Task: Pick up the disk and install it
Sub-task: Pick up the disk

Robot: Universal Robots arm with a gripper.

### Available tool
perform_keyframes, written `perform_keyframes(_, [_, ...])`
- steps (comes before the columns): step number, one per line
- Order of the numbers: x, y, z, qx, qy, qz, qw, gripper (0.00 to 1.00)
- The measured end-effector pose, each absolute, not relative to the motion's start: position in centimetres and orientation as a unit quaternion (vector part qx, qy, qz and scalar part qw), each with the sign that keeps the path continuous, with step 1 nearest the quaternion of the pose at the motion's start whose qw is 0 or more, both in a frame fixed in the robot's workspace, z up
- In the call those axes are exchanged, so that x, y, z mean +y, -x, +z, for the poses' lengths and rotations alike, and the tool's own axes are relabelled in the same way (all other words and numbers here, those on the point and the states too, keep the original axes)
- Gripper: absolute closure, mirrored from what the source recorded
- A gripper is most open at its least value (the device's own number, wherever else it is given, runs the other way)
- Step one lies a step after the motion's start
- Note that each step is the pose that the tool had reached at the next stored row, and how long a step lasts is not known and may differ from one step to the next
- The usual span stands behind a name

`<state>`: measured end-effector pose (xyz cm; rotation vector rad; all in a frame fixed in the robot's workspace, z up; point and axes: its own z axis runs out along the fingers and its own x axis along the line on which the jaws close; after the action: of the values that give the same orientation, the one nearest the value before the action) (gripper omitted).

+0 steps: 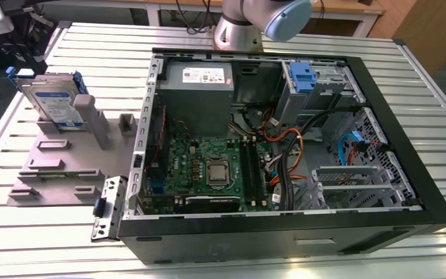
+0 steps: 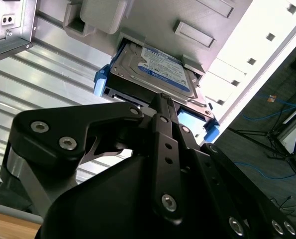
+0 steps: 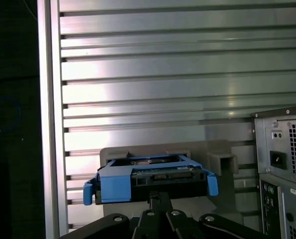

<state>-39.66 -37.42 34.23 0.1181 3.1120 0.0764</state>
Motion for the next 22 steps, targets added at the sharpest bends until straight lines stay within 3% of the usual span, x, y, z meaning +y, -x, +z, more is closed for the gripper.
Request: perform_keyframes(22, [-37.42,39.66,34.21,1.0,0.003,0.025,0.012,0.89])
